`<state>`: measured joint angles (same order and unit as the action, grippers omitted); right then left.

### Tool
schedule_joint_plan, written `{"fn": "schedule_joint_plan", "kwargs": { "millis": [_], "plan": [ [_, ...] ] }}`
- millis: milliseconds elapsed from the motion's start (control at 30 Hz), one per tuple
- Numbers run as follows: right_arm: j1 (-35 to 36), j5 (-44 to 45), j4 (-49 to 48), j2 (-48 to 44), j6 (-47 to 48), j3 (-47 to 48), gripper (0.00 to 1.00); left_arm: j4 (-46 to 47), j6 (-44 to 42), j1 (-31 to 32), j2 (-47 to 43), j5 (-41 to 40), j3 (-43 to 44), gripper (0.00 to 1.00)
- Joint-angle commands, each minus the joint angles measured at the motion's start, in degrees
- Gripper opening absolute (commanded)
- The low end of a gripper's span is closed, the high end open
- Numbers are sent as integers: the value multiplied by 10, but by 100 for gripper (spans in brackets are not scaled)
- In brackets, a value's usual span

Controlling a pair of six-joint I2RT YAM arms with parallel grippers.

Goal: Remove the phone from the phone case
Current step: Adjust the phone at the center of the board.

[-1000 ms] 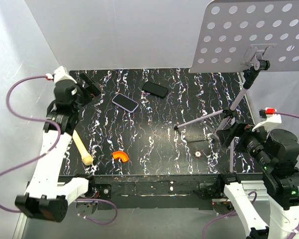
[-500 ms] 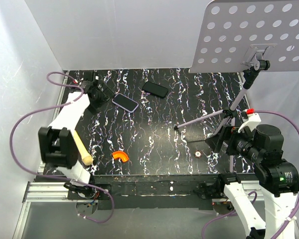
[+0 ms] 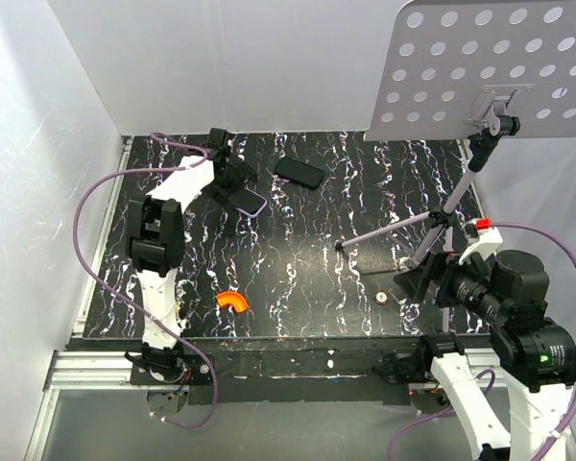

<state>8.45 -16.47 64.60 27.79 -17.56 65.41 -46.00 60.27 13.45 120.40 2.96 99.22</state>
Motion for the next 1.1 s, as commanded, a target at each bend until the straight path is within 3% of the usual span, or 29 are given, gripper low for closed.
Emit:
{"fn": "schedule_joint_plan", "kwargs": {
  "millis": [0,167,333,567,733,867,1067],
  "plan": [
    [4,3,-2,-13,-6,-5,100,109,10,25,6,30,31,70],
    [3,13,11,-18,-9,7,100,123,33,32,70,45,88,61],
    [3,26,22,-28,-12,24,100,116,27,32,123,38,136,61],
    [3,31,30,-36,-17,32,100,88,-13,35,164,42,156,70],
    [3,31,33,-35,-19,31,100,35,-87,39,130,-8,137,71],
    [3,28,27,-38,-20,23,100,21,-139,39,57,-82,65,73],
    [3,17,13,-35,-25,9,100,29,-244,40,-26,-102,7,81]
  ]
}}
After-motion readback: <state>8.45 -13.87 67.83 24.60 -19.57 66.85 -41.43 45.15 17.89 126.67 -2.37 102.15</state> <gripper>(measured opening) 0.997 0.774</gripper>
